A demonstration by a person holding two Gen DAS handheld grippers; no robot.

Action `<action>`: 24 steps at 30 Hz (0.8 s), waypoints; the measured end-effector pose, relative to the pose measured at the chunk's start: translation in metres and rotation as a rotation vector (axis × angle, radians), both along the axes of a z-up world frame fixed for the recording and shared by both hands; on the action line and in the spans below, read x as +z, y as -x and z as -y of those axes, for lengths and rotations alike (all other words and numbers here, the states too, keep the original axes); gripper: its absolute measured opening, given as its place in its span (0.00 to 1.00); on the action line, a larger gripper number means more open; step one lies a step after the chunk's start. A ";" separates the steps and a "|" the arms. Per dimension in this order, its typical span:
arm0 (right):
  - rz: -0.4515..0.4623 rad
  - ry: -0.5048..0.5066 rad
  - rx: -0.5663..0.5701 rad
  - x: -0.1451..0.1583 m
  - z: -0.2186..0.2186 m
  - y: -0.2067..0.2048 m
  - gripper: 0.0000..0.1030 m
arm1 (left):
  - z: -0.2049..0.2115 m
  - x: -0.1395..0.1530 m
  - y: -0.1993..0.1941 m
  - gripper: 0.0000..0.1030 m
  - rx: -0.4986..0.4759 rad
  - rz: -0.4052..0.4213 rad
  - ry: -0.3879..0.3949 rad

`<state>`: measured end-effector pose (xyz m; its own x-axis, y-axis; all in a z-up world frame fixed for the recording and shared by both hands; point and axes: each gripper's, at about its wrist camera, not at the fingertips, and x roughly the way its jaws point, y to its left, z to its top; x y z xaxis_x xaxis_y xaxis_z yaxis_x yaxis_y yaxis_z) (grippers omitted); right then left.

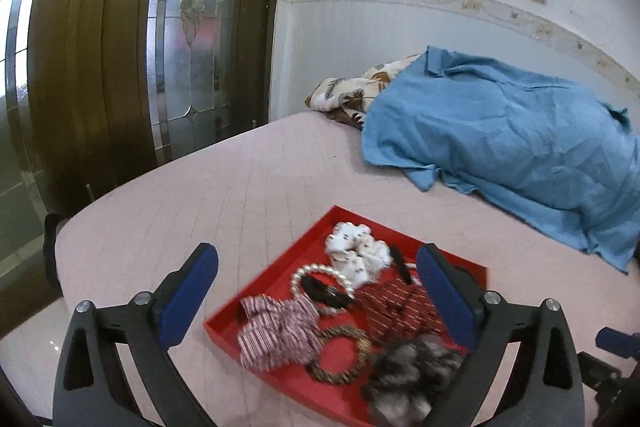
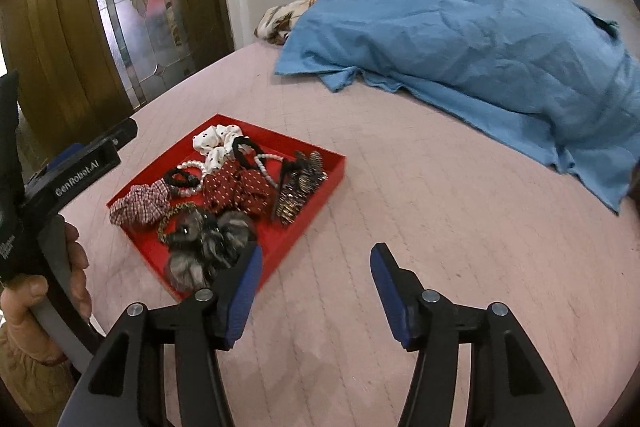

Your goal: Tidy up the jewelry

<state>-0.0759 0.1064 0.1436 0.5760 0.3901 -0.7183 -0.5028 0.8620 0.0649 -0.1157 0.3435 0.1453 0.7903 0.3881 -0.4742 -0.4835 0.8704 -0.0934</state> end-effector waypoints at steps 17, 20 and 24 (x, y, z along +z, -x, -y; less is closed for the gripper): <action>0.072 -0.125 -0.121 0.013 0.085 0.049 0.69 | 0.113 0.074 0.070 1.00 -0.101 0.100 -0.102; 0.084 -0.145 -0.150 0.017 0.099 0.055 0.70 | 0.130 0.075 0.072 1.00 -0.165 0.085 -0.073; 0.109 -0.154 -0.178 0.019 0.117 0.062 0.73 | 0.151 0.064 0.061 1.00 -0.222 -0.009 -0.083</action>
